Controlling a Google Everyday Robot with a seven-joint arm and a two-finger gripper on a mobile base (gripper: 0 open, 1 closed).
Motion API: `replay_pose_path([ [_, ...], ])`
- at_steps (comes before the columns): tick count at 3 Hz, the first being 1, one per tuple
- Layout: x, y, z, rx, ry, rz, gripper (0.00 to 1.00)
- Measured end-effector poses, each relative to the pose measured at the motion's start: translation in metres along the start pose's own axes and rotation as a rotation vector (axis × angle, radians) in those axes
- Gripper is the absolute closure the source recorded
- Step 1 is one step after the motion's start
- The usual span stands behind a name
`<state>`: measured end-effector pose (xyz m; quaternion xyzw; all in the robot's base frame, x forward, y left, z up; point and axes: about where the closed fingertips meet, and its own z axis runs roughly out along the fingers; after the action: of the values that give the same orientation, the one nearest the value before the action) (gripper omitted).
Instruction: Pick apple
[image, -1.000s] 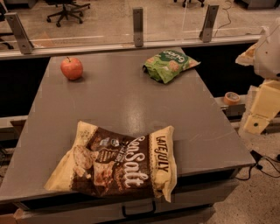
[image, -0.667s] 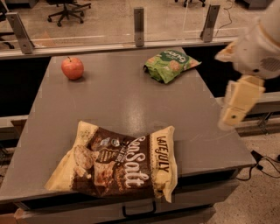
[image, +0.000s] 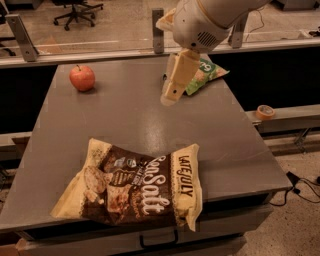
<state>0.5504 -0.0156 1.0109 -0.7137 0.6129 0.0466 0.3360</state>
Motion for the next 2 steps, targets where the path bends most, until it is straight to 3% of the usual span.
replay_pose_path([
  [1,0.0,0.0,0.0,0.0,0.0,0.0,0.0],
  [2,-0.012,-0.023,0.029,0.031,-0.052,-0.016,0.0],
])
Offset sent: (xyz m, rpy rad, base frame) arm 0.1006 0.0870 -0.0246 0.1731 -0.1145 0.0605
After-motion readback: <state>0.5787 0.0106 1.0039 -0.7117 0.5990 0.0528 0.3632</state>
